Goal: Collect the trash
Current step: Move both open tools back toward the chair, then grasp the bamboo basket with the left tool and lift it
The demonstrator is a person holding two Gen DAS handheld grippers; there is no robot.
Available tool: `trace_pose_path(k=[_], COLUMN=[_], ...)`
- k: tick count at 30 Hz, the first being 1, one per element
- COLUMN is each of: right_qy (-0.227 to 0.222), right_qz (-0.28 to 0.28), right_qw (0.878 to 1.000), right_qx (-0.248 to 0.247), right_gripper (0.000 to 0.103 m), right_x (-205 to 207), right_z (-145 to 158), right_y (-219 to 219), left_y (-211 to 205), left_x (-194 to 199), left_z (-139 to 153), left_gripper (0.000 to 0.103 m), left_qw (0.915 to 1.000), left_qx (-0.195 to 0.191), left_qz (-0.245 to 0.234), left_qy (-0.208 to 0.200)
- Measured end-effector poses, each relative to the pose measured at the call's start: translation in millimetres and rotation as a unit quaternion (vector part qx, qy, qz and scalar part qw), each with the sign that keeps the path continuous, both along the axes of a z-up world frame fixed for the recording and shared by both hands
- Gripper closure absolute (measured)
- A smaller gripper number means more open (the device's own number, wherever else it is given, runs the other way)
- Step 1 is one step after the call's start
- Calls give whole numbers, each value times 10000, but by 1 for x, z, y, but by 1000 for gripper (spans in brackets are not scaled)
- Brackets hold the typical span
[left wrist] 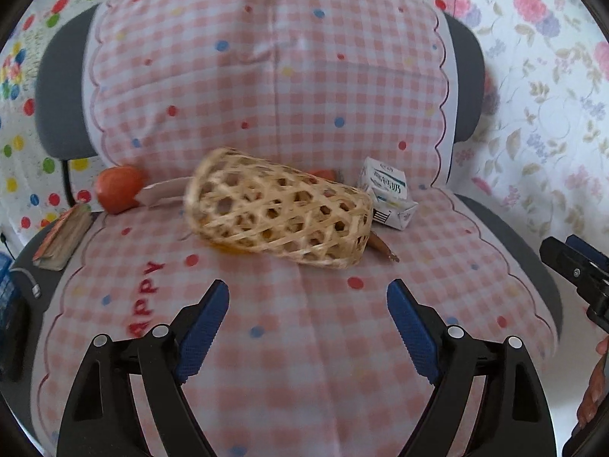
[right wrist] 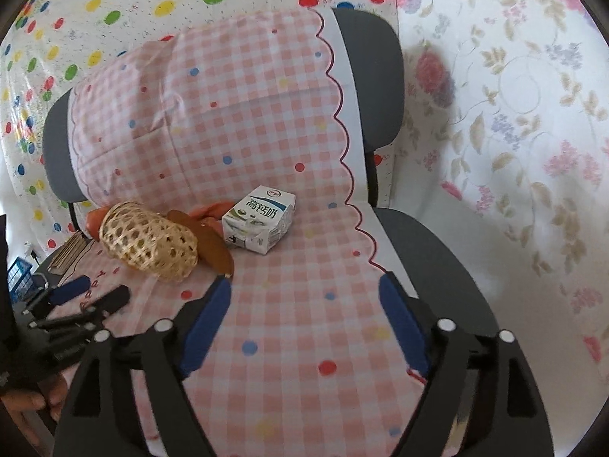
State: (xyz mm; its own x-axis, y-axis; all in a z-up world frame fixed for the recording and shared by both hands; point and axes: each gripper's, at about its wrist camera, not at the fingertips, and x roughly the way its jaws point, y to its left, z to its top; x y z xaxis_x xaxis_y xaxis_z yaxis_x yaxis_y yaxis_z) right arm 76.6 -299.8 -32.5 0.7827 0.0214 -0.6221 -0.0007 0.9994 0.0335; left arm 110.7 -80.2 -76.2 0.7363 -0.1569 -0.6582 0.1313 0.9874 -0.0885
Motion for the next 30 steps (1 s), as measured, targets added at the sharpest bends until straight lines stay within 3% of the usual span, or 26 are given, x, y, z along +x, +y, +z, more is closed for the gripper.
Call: trace_pose_path(k=[4,11,19,27,30], right_qy=[63,184,245,256,234], right_qz=[-22,-23,130,462,589], right_qw=[9999,9996,9994,9983,9977], right_qx=[139,196,228,261,245], right_gripper=[10,9,9,9,9], right_x=[16,26,28,33,35], right_z=[-8,-15,-18,-15,-14], right_y=[-2,-5,10,44,55], left_y=[-20,-15,54,131,141], left_x=[27,46,25,24,20], left_z=[-10,-19,-13,-5,1], left_gripper=[18,18,18,19,18], left_qw=[9998,9983,9948,9830,9872], left_qx=[149,107,146,329,-52], left_qz=[106,512,992,1807,1594], left_qy=[108,267,186,40,-14])
